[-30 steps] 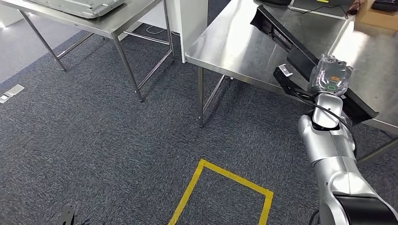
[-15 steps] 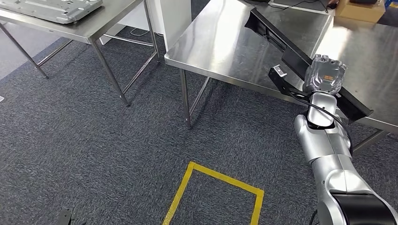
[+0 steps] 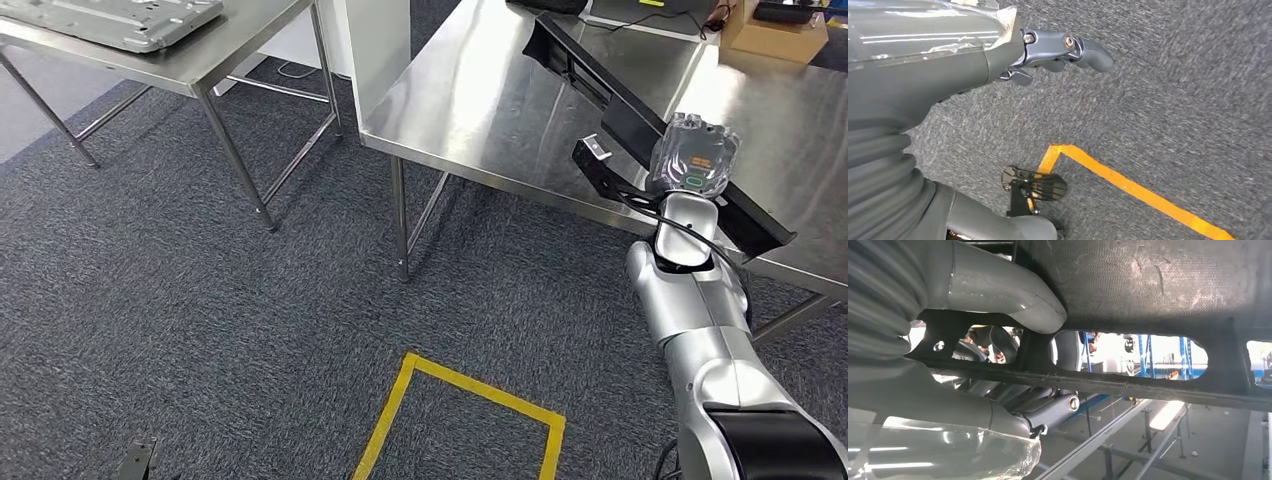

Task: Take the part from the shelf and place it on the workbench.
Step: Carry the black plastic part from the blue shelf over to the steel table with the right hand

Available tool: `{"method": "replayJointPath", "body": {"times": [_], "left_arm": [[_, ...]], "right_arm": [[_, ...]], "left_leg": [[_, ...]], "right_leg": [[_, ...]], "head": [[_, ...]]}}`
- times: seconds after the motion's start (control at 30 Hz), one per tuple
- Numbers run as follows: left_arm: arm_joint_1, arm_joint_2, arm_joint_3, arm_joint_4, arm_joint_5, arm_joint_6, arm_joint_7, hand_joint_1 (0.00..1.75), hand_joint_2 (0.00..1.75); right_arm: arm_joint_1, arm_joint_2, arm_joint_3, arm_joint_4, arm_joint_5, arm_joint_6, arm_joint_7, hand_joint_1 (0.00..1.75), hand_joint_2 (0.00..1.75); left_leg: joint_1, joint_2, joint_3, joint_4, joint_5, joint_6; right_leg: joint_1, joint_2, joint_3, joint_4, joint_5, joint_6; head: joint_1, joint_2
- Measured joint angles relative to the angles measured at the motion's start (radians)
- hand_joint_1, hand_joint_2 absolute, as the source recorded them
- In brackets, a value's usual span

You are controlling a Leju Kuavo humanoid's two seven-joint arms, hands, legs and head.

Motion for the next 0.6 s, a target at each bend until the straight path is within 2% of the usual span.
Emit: {"method": "replayJointPath", "body": {"times": [0.03, 0.13, 0.2, 0.23, 0.3, 0.33, 0.37, 0.4, 0.47, 0.5, 0.53, 0.6], "left_arm": [[0.001, 0.0, 0.0, -0.002, 0.0, -0.001, 0.001, 0.0, 1.75], [0.003, -0.001, 0.0, -0.009, -0.002, -0.003, 0.004, 0.0, 1.75], [0.004, -0.001, 0.0, -0.013, -0.003, -0.005, 0.005, 0.0, 1.75], [0.005, -0.001, 0.0, -0.015, -0.003, -0.006, 0.005, 0.0, 1.75], [0.008, -0.001, 0.0, -0.016, -0.004, -0.008, 0.005, 0.0, 1.75], [0.011, -0.002, 0.0, -0.016, -0.004, -0.008, 0.005, 0.0, 1.75], [0.013, -0.002, 0.0, -0.016, -0.004, -0.008, 0.006, 0.0, 1.75], [0.014, -0.002, 0.0, -0.016, -0.004, -0.008, 0.006, 0.0, 1.75], [0.015, -0.001, 0.001, -0.017, -0.004, -0.008, 0.006, 0.0, 1.75], [0.015, 0.0, 0.001, -0.017, -0.004, -0.008, 0.006, 0.0, 1.75], [0.015, 0.0, 0.001, -0.019, -0.004, -0.008, 0.006, 0.0, 1.75], [0.016, 0.0, 0.002, -0.022, -0.006, -0.008, 0.006, 0.0, 1.75]], "right_arm": [[-0.004, -0.001, 0.002, 0.0, 0.0, 0.004, 0.002, 1.75, 1.75], [-0.011, -0.004, 0.004, 0.001, 0.0, 0.01, 0.006, 1.75, 1.75], [-0.016, -0.005, 0.004, 0.001, 0.0, 0.012, 0.008, 1.75, 1.75], [-0.018, -0.005, 0.004, 0.001, 0.0, 0.013, 0.008, 1.75, 1.75], [-0.02, -0.005, 0.006, 0.002, 0.0, 0.015, 0.008, 1.75, 1.75], [-0.02, -0.005, 0.006, 0.002, 0.0, 0.015, 0.008, 1.75, 1.75], [-0.019, -0.005, 0.007, 0.003, 0.0, 0.016, 0.008, 1.75, 1.75], [-0.019, -0.004, 0.007, 0.004, 0.0, 0.016, 0.008, 1.75, 1.75], [-0.019, -0.003, 0.007, 0.004, 0.0, 0.016, 0.008, 1.75, 1.75], [-0.021, -0.003, 0.007, 0.004, 0.0, 0.016, 0.008, 1.75, 1.75], [-0.023, -0.003, 0.007, 0.005, 0.0, 0.016, 0.008, 1.75, 1.75], [-0.026, -0.004, 0.007, 0.007, 0.0, 0.016, 0.009, 1.75, 1.75]], "left_leg": [[-0.002, 0.0, 0.001, 0.003, -0.006, -0.005], [0.001, 0.002, -0.001, 0.007, -0.017, -0.018], [0.005, 0.002, -0.022, 0.052, -0.042, -0.03], [0.007, 0.002, -0.052, 0.108, -0.066, -0.036], [0.01, 0.002, -0.134, 0.251, -0.115, -0.043], [0.011, 0.002, -0.17, 0.302, -0.122, -0.044], [0.011, 0.002, -0.189, 0.313, -0.107, -0.043], [0.011, 0.002, -0.186, 0.283, -0.071, -0.04], [0.009, 0.0, -0.133, 0.139, 0.022, -0.027], [0.007, -0.001, -0.102, 0.075, 0.049, -0.02], [0.004, -0.001, -0.082, 0.034, 0.06, -0.015], [-0.002, 0.0, -0.067, 0.011, 0.05, -0.006]], "right_leg": [[0.001, -0.001, 0.016, -0.033, 0.01, -0.007], [0.006, 0.004, 0.024, -0.042, 0.004, -0.035], [0.001, 0.007, 0.033, -0.044, -0.001, -0.049], [-0.001, 0.008, 0.039, -0.045, -0.005, -0.056], [0.0, 0.009, 0.048, -0.044, -0.014, -0.067], [0.001, 0.01, 0.054, -0.044, -0.019, -0.069], [0.002, 0.012, 0.061, -0.044, -0.025, -0.069], [0.002, 0.015, 0.07, -0.044, -0.032, -0.068], [0.003, 0.018, 0.091, -0.046, -0.047, -0.063], [0.006, 0.019, 0.097, -0.046, -0.054, -0.058], [0.007, 0.02, 0.101, -0.049, -0.059, -0.054], [0.011, 0.021, 0.106, -0.048, -0.06, -0.043]], "head": [[0.0, 0.0], [-0.003, 0.0], [-0.006, 0.0], [-0.007, 0.0], [-0.009, 0.0], [-0.009, 0.0], [-0.009, 0.0], [-0.009, 0.0], [-0.01, 0.0], [-0.01, 0.0], [-0.01, 0.0], [-0.009, 0.0]]}}
